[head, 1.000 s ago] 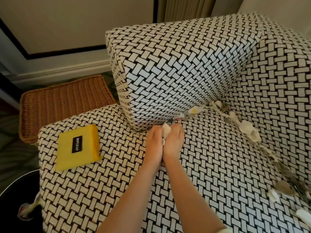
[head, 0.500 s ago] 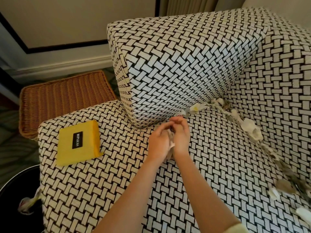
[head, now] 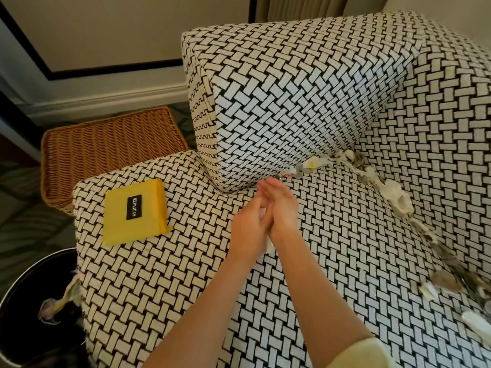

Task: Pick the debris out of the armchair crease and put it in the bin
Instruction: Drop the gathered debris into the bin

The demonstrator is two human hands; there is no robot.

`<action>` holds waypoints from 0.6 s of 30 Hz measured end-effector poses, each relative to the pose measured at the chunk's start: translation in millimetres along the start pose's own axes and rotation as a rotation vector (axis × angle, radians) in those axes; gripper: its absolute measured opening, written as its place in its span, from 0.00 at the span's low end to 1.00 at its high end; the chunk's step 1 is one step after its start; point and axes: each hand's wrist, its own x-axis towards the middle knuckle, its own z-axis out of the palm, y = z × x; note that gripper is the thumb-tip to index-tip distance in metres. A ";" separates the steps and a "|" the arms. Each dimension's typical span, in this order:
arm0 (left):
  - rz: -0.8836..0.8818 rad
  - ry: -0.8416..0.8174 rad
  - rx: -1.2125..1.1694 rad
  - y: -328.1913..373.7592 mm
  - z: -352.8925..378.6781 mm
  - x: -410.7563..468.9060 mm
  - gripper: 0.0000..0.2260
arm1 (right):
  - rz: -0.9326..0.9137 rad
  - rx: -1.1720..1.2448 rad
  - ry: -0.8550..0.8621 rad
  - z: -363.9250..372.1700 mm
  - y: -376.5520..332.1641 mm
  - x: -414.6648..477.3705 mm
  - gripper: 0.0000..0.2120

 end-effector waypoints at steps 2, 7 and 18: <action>-0.193 0.061 -0.176 0.1 -12.7 0.8 0.10 | -0.131 -0.434 -0.029 6.0 0.6 1.6 0.09; -0.661 0.176 -0.813 -9.5 -56.2 2.2 0.11 | -0.458 -1.426 -0.165 25.9 25.1 11.2 0.11; -0.709 0.092 -0.672 -14.7 -85.3 2.7 0.07 | -0.313 -0.968 -0.124 35.9 13.0 -8.0 0.11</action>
